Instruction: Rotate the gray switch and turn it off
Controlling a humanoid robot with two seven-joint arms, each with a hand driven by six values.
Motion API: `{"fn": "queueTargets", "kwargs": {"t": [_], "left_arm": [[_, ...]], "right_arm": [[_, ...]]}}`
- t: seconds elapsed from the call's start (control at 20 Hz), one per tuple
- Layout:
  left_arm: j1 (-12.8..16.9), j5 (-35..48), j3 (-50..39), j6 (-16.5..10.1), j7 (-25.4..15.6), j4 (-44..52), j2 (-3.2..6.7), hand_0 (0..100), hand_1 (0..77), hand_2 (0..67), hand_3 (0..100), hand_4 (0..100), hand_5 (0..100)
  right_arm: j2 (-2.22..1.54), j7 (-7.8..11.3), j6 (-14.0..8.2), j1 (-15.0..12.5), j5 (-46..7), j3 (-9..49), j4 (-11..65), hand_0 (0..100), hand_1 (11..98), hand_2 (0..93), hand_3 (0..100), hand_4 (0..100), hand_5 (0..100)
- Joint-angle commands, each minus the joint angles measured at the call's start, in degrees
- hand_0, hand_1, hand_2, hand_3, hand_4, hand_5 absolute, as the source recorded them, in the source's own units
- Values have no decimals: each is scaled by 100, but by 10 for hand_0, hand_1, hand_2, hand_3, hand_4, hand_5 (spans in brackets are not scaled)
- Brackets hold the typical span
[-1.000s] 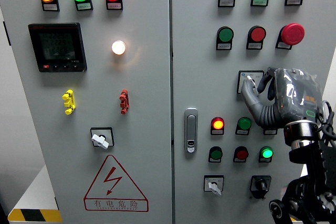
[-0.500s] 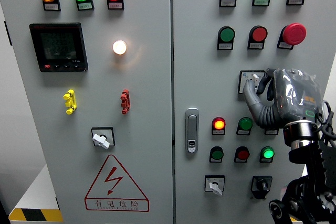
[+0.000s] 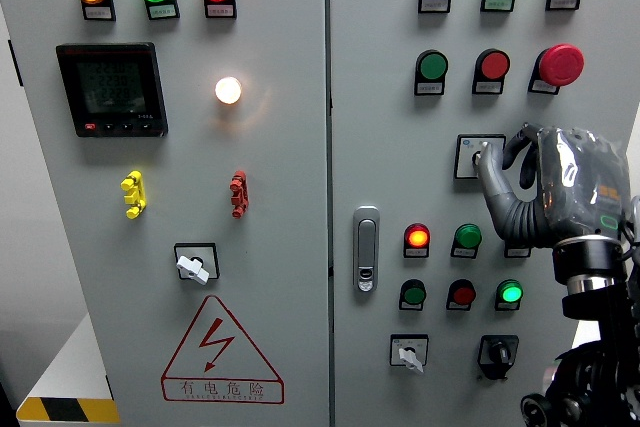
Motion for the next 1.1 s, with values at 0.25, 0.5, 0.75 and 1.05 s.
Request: {"fn": "queueTargets", "kwargs": {"t": [0.25, 0.5, 0.75, 1.05], "left_arm": [[0, 1, 0, 0, 1, 0, 0, 846, 0, 134, 188, 83, 109], [0, 1, 0, 0, 1, 0, 0, 846, 0, 134, 188, 83, 109], [0, 1, 0, 0, 1, 0, 0, 846, 0, 134, 188, 83, 109], [0, 1, 0, 0, 1, 0, 0, 846, 0, 134, 188, 83, 109]], "right_arm": [[-54, 189, 85, -625, -80, 42, 962, 580, 294, 406, 545, 475, 780], [-46, 838, 102, -1002, -238, 68, 1525, 316, 341, 274, 371, 280, 508], [-46, 1025, 76, -1354, -265, 191, 1886, 158, 383, 163, 237, 142, 354], [-28, 1429, 50, -1811, -554, 385, 2299, 84, 393, 138, 197, 102, 277]]}}
